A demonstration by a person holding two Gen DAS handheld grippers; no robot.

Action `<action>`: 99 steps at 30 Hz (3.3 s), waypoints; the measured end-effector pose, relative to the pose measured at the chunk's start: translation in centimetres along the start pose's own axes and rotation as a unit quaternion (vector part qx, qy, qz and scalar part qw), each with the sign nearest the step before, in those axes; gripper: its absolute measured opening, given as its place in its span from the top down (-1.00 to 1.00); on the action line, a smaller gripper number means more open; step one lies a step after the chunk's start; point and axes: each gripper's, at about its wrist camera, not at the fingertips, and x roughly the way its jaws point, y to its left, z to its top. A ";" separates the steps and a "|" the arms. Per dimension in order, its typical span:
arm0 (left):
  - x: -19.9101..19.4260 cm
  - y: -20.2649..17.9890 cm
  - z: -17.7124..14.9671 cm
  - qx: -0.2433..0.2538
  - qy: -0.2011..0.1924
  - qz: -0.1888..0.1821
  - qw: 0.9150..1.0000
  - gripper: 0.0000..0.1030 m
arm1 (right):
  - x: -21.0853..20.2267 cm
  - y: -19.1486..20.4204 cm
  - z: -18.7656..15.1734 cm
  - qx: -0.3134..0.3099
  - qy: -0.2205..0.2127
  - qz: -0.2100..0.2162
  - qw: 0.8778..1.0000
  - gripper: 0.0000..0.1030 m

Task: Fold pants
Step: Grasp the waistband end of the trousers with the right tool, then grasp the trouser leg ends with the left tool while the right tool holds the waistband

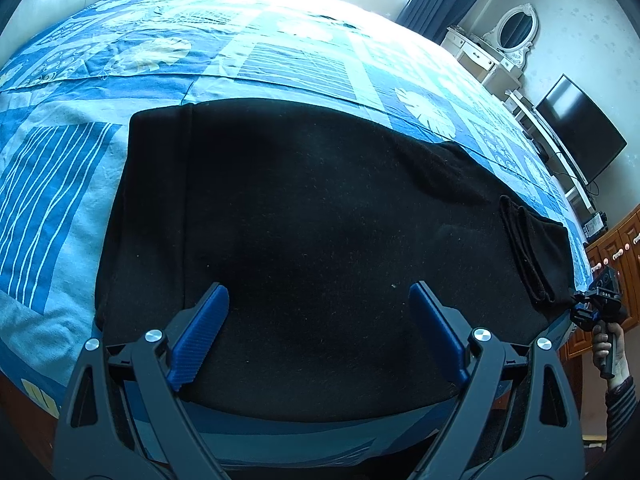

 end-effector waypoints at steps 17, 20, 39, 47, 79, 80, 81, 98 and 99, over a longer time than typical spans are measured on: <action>-0.9 -0.4 0.2 0.015 0.004 -0.003 1.000 -0.85 | 3.2 12.8 -4.5 -0.110 -0.064 0.008 0.992 0.17; -2.6 0.2 0.4 0.002 -0.005 -0.023 1.000 -0.85 | 8.1 14.0 -5.5 -0.124 -0.008 0.019 0.992 0.16; -1.3 14.7 3.8 -0.131 0.072 -0.161 0.975 -0.84 | 10.6 11.9 -7.0 -0.093 0.012 0.023 0.995 0.06; 3.2 14.2 4.0 -0.197 0.114 -0.241 0.943 0.39 | 10.9 12.3 -7.2 -0.094 0.005 0.020 0.995 -0.03; -5.6 -16.4 10.7 0.103 0.042 -0.125 0.986 0.74 | 5.6 16.0 -11.3 -0.143 0.006 0.025 0.989 -0.06; -5.0 -18.0 10.4 0.114 0.045 -0.120 0.985 0.74 | 5.3 15.8 -11.4 -0.143 0.005 0.026 0.989 -0.06; -4.2 -19.2 10.0 0.123 0.049 -0.117 0.984 0.74 | 5.0 15.6 -11.4 -0.142 0.003 0.025 0.990 -0.06; 10.7 -32.3 1.6 0.206 0.116 0.038 0.971 0.73 | 1.7 10.3 -10.8 -0.083 -0.023 0.049 0.995 -0.06; 10.9 -32.6 1.2 0.209 0.113 0.044 0.970 0.73 | 1.6 10.0 -10.8 -0.080 -0.024 0.051 0.995 -0.06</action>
